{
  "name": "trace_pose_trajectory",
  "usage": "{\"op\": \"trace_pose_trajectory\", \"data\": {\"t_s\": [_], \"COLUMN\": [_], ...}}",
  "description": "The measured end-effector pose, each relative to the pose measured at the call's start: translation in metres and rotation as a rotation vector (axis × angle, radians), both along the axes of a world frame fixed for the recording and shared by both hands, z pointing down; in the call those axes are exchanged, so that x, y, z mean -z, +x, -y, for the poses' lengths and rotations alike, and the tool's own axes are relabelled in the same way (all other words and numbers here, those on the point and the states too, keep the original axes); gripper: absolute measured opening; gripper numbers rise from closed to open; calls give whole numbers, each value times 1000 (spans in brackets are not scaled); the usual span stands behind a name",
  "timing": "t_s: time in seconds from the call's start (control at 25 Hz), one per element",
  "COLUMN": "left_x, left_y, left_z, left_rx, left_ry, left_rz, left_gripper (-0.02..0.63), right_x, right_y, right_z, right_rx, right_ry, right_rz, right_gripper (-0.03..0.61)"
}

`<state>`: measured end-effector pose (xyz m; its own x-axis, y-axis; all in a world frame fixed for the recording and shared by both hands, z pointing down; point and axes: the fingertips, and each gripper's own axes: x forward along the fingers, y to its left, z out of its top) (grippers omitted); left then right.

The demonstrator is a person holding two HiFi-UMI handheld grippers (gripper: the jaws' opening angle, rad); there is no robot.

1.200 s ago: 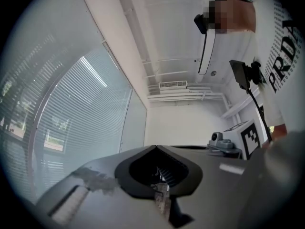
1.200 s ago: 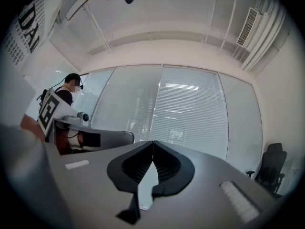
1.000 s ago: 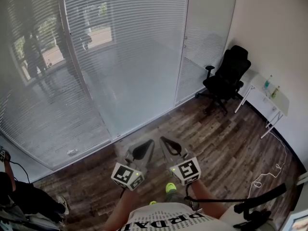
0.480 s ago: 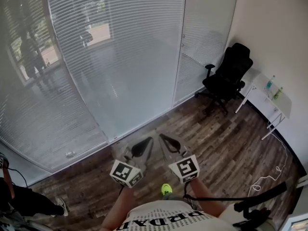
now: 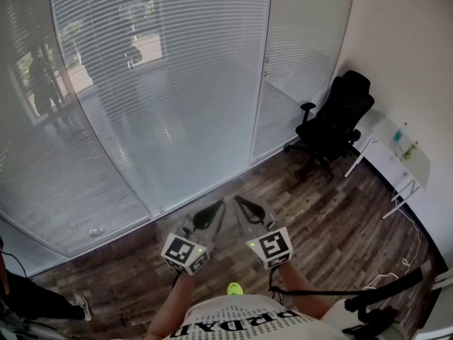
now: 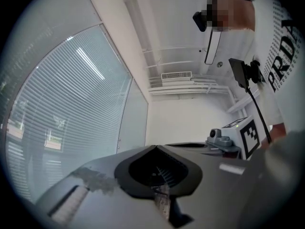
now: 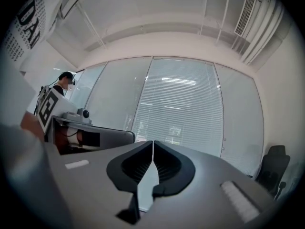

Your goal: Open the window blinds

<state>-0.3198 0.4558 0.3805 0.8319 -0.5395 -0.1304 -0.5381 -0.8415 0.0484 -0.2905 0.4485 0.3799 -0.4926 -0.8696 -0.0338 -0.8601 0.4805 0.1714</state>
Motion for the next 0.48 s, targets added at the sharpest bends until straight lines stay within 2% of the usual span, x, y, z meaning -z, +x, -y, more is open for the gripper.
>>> {"op": "trace_pose_trajectory", "data": {"t_s": [0.24,0.48], "left_x": [-4,-3], "left_y": [31,54], "left_z": [28,49], "left_rx": [19,-4], "left_ry": [8,13], "left_rz": [16,33], "left_gripper": [-6,-6], "right_x": [-9,-13], "right_y": [36,57], "right_z": [28,51], "right_rx": [-2,-22], "right_ry": [-12,-27], "right_rz": [5,36], "right_gripper": [15,15]}}
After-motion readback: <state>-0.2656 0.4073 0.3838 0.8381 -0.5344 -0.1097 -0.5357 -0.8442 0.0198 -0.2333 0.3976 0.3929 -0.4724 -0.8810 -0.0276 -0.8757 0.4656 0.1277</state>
